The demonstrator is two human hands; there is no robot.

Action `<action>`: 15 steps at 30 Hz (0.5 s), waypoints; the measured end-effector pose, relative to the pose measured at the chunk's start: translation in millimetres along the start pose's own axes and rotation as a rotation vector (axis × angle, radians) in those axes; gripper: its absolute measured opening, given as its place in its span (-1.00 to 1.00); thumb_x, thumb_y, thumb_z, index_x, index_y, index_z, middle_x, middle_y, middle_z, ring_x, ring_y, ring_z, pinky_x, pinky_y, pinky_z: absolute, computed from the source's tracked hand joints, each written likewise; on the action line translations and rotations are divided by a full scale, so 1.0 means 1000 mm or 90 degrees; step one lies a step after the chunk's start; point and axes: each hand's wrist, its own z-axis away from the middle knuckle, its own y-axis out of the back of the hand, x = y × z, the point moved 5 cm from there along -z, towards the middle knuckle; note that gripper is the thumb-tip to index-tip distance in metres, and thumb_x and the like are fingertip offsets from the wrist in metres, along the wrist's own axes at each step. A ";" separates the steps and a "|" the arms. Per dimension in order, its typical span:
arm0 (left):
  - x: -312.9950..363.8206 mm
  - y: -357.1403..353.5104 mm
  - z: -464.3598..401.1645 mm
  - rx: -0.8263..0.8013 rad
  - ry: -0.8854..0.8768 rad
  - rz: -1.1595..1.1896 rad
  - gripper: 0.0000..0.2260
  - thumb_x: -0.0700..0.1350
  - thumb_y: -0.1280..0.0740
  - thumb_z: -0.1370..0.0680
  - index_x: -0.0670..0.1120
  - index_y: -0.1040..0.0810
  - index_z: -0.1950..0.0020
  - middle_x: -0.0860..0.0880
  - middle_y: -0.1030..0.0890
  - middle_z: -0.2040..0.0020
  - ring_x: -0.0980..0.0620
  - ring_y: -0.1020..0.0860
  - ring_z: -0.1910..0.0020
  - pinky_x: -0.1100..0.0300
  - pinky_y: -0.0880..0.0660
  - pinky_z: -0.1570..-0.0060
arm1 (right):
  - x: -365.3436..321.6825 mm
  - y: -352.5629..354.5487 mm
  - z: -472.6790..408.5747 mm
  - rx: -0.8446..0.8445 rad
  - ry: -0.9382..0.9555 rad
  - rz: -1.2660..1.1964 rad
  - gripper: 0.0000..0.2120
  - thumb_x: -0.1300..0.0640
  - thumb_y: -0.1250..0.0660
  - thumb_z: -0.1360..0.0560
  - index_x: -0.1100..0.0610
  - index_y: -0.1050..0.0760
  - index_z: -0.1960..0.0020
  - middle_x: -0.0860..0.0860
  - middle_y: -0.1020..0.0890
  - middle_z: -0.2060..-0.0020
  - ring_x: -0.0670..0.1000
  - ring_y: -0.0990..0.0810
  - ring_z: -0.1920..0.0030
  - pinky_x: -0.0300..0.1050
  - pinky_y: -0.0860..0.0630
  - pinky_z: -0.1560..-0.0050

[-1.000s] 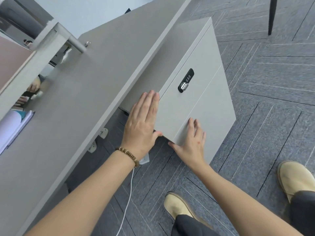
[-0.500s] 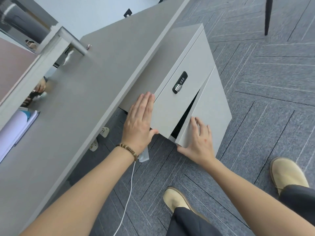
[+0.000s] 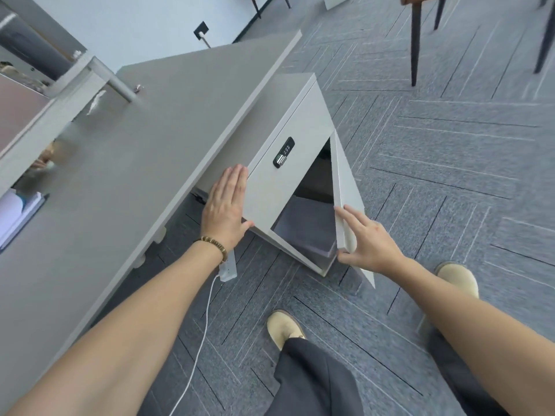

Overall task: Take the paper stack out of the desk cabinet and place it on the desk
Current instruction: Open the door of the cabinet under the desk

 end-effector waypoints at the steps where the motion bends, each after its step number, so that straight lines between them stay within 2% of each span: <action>1: 0.001 0.000 0.000 0.000 0.003 0.002 0.13 0.05 -0.59 -0.31 -0.12 0.13 -0.61 -0.10 -0.04 -0.62 -0.08 0.00 -0.60 0.03 0.02 -0.55 | 0.004 0.008 0.004 -0.009 0.002 0.012 -0.05 -0.09 -0.39 -0.30 -0.09 -0.04 -0.60 0.01 -0.21 -0.59 0.09 -0.33 -0.51 0.05 -0.30 -0.44; 4: 0.001 0.000 0.000 0.003 0.005 0.010 0.12 0.02 -0.60 -0.31 -0.13 0.11 -0.60 -0.12 -0.06 -0.62 -0.09 -0.02 -0.60 0.00 -0.01 -0.55 | 0.018 0.037 0.010 -0.059 0.001 0.051 -0.04 -0.07 -0.38 -0.28 -0.18 -0.01 -0.59 -0.07 -0.26 -0.57 0.07 -0.47 -0.40 -0.05 -0.42 -0.25; 7: 0.002 0.000 0.000 0.005 0.006 0.009 0.12 0.01 -0.61 -0.30 -0.13 0.10 -0.60 -0.12 -0.07 -0.62 -0.10 -0.03 -0.60 -0.02 -0.04 -0.55 | 0.036 0.069 0.013 -0.108 0.014 0.122 -0.03 -0.07 -0.39 -0.27 -0.27 0.05 -0.55 -0.02 -0.46 -0.44 0.14 -0.62 -0.16 -0.07 -0.50 -0.01; 9: 0.003 0.000 0.000 0.005 0.007 0.015 0.13 -0.01 -0.61 -0.30 -0.13 0.10 -0.60 -0.12 -0.08 -0.62 -0.10 -0.04 -0.60 -0.03 -0.06 -0.55 | 0.051 0.088 0.016 -0.124 0.008 0.161 -0.02 -0.06 -0.39 -0.28 -0.32 0.09 -0.55 0.03 -0.53 -0.32 0.16 -0.63 -0.05 -0.07 -0.46 0.16; 11: 0.004 0.001 0.001 0.004 0.006 0.022 0.12 -0.03 -0.62 -0.29 -0.13 0.08 -0.61 -0.12 -0.08 -0.62 -0.10 -0.04 -0.60 -0.03 -0.06 -0.54 | 0.064 0.107 0.017 -0.125 -0.007 0.212 -0.05 -0.01 -0.36 -0.33 -0.31 0.09 -0.56 0.05 -0.56 -0.26 0.14 -0.62 0.02 -0.08 -0.42 0.22; 12: 0.005 0.002 0.001 0.006 0.006 0.025 0.11 -0.04 -0.62 -0.29 -0.14 0.07 -0.61 -0.12 -0.08 -0.62 -0.10 -0.05 -0.60 -0.02 -0.05 -0.54 | 0.069 0.115 0.016 -0.120 -0.010 0.245 -0.06 0.02 -0.35 -0.34 -0.29 0.08 -0.57 0.03 -0.56 -0.27 0.12 -0.62 0.02 -0.07 -0.45 0.22; 13: 0.005 0.002 0.001 0.008 0.006 0.027 0.11 -0.04 -0.62 -0.29 -0.14 0.06 -0.61 -0.11 -0.08 -0.62 -0.10 -0.05 -0.59 -0.02 -0.05 -0.54 | 0.071 0.124 0.015 -0.104 -0.006 0.278 -0.07 0.03 -0.34 -0.34 -0.27 0.04 -0.58 0.00 -0.54 -0.34 0.09 -0.62 -0.07 -0.05 -0.52 0.17; 15: 0.006 0.003 0.001 0.005 0.007 0.027 0.12 -0.04 -0.62 -0.29 -0.14 0.07 -0.61 -0.11 -0.07 -0.62 -0.10 -0.04 -0.60 0.00 -0.03 -0.54 | 0.070 0.137 0.012 -0.080 -0.002 0.324 -0.12 0.02 -0.34 -0.34 -0.23 -0.04 -0.58 -0.12 -0.43 -0.47 0.03 -0.53 -0.33 0.00 -0.57 -0.03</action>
